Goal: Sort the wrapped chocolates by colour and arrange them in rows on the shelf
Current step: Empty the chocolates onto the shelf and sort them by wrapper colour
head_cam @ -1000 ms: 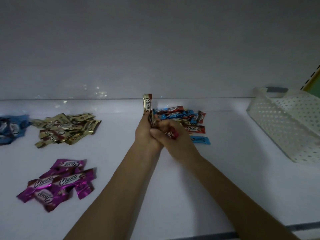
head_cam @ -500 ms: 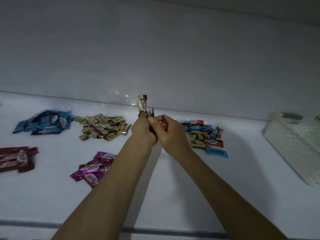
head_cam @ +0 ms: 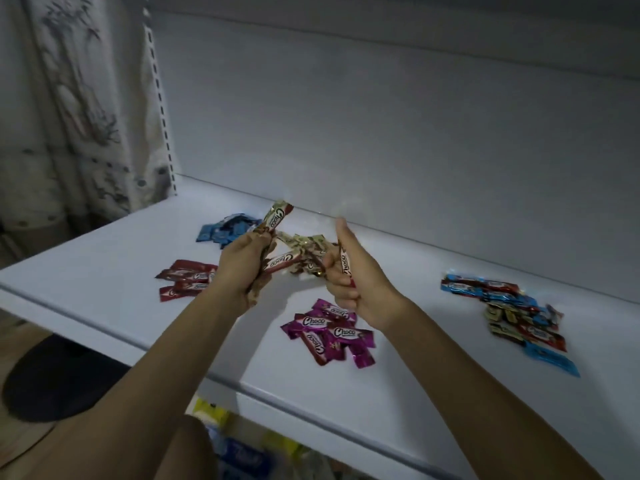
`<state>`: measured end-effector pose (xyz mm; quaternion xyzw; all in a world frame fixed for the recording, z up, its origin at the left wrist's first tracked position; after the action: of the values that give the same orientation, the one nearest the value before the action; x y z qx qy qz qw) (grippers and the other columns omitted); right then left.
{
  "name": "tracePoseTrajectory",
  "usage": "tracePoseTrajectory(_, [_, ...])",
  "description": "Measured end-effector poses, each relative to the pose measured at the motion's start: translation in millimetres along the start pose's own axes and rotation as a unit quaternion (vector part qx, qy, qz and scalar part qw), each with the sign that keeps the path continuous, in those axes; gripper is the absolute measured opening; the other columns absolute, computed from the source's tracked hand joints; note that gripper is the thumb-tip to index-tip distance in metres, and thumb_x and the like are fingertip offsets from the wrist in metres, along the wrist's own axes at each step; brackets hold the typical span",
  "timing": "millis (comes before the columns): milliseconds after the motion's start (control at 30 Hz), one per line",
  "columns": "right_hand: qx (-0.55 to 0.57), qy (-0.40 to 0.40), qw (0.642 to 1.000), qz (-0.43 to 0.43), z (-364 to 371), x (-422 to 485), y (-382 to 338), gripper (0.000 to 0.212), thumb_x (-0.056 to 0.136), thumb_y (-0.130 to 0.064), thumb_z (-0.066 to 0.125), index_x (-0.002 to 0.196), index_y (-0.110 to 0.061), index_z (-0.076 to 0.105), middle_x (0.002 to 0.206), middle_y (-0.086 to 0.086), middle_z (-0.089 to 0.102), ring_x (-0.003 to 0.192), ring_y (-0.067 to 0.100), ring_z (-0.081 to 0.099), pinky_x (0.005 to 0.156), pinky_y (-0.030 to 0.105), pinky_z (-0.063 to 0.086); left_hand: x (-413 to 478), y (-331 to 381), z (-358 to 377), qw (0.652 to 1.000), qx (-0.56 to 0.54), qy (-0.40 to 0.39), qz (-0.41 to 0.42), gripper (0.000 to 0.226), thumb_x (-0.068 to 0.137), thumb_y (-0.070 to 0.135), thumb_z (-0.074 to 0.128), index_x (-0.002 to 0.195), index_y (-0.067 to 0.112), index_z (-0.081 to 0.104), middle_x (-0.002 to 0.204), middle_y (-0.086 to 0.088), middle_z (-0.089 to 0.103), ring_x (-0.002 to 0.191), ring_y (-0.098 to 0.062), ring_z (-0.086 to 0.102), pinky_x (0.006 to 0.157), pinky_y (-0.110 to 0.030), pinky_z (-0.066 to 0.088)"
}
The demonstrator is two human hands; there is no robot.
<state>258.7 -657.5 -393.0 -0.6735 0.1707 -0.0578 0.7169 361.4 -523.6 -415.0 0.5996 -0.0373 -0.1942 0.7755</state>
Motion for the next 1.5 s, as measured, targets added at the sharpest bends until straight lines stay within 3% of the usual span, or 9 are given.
tracePoseTrajectory(267, [0.059, 0.001, 0.997, 0.057, 24.9, 25.4, 14.0, 0.031, 0.09, -0.026, 0.027, 0.067, -0.016, 0.044, 0.046, -0.004, 0.026, 0.033, 0.009, 0.016, 0.037, 0.017, 0.011, -4.2, -3.0, -48.5, 0.998, -0.06, 0.001, 0.033, 0.018, 0.101, 0.014, 0.046, 0.086, 0.012, 0.055, 0.069, -0.005, 0.048, 0.041, -0.008, 0.036, 0.035, -0.015, 0.026])
tracePoseTrajectory(467, [-0.168, 0.045, 0.985, -0.024, 28.8, 30.3, 5.7, 0.012, 0.096, -0.019, 0.048, 0.088, -0.013, 0.055, 0.081, 0.007, 0.062, 0.051, 0.009, 0.048, 0.046, 0.022, 0.035, -7.2, -12.8, -62.1, 0.992, 0.001, 0.02, 0.123, 0.021, 0.098, 0.011, 0.052, 0.084, 0.017, 0.065, 0.066, 0.006, 0.062, 0.062, -0.007, 0.056, 0.068, -0.029, 0.051])
tracePoseTrajectory(633, [-0.526, 0.13, 0.774, -0.327, 16.5, -5.7, -8.9, 0.003, 0.085, -0.018, 0.066, 0.087, -0.015, 0.066, 0.082, -0.007, 0.063, 0.076, 0.012, 0.055, 0.065, 0.028, 0.045, -10.7, -11.1, -49.9, 0.972, 0.12, -0.018, 0.202, 0.015, 0.099, 0.012, 0.051, 0.095, 0.014, 0.065, 0.07, 0.006, 0.06, 0.058, -0.005, 0.05, 0.054, -0.017, 0.042])
tracePoseTrajectory(733, [-0.612, 0.087, 0.705, -0.348, 16.0, -14.0, 13.1, 0.003, 0.079, -0.018, 0.071, 0.079, -0.016, 0.072, 0.08, -0.002, 0.066, 0.077, 0.019, 0.058, 0.069, 0.032, 0.044, -10.5, -13.2, -47.1, 0.959, 0.172, -0.028, 0.222, 0.014, 0.098, 0.013, 0.053, 0.095, 0.017, 0.066, 0.08, 0.005, 0.064, 0.069, -0.003, 0.056, 0.064, -0.019, 0.044])
tracePoseTrajectory(900, [-0.601, 0.108, 0.735, -0.294, 14.4, -17.0, 16.1, 0.033, 0.086, -0.038, 0.046, 0.093, -0.024, 0.075, 0.09, -0.006, 0.07, 0.087, 0.017, 0.06, 0.076, 0.028, 0.028, -10.8, -12.2, -47.3, 0.959, 0.176, -0.031, 0.22, 0.014, 0.098, 0.015, 0.053, 0.095, 0.021, 0.065, 0.082, 0.008, 0.064, 0.069, 0.001, 0.056, 0.066, -0.021, 0.046])
tracePoseTrajectory(1067, [-0.397, 0.072, 0.866, -0.294, 42.0, -14.7, -5.1, 0.059, 0.087, -0.033, 0.067, 0.139, -0.034, 0.043, 0.114, -0.011, 0.059, 0.094, 0.006, 0.061, 0.08, 0.022, 0.05, -15.6, -9.7, -42.8, 0.952, 0.182, -0.064, 0.24, 0.015, 0.098, 0.012, 0.052, 0.095, 0.015, 0.066, 0.073, 0.015, 0.061, 0.065, 0.003, 0.054, 0.06, -0.014, 0.043])
tracePoseTrajectory(1267, [-0.271, 0.084, 0.92, -0.268, 49.3, 18.0, -17.9, 0.017, 0.092, -0.01, 0.06, 0.105, -0.012, 0.071, 0.086, -0.009, 0.068, 0.069, 0.01, 0.069, 0.063, 0.023, 0.056, -20.6, -6.7, -43.3, 0.955, 0.171, -0.065, 0.234, 0.022, 0.098, 0.01, 0.051, 0.11, 0.018, 0.068, 0.08, 0.02, 0.065, 0.069, 0.004, 0.057, 0.059, -0.011, 0.043])
tracePoseTrajectory(1333, [-0.274, 0.147, 0.912, -0.265, 26.4, 29.5, -19.7, 0.014, 0.092, -0.013, 0.061, 0.102, -0.014, 0.071, 0.087, -0.004, 0.071, 0.073, 0.012, 0.069, 0.066, 0.026, 0.055, -19.0, -7.8, -44.7, 0.96, 0.161, -0.051, 0.223, 0.029, 0.099, 0.014, 0.052, 0.123, 0.026, 0.063, 0.105, 0.006, 0.069, 0.088, -0.008, 0.064, 0.067, -0.021, 0.053])
tracePoseTrajectory(1500, [-0.523, 0.233, 0.771, -0.279, -17.7, 54.2, -19.0, 0.01, 0.087, -0.026, 0.067, 0.091, -0.021, 0.074, 0.082, 0.0, 0.072, 0.079, 0.019, 0.063, 0.08, 0.038, 0.051, -12.0, -12.4, -44.2, 0.965, 0.169, -0.053, 0.192, 0.039, 0.1, 0.024, 0.05, 0.138, 0.032, 0.051, 0.14, -0.012, 0.053, 0.127, -0.036, 0.047, 0.106, -0.056, 0.04])
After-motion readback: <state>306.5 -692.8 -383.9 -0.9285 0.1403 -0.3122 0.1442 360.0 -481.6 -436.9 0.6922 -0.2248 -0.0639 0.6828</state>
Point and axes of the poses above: each hand's wrist, its own x-axis towards the middle knuckle, its own z-axis out of the palm, y = z × x, the point moved 7 cm from there along x, towards the middle knuckle
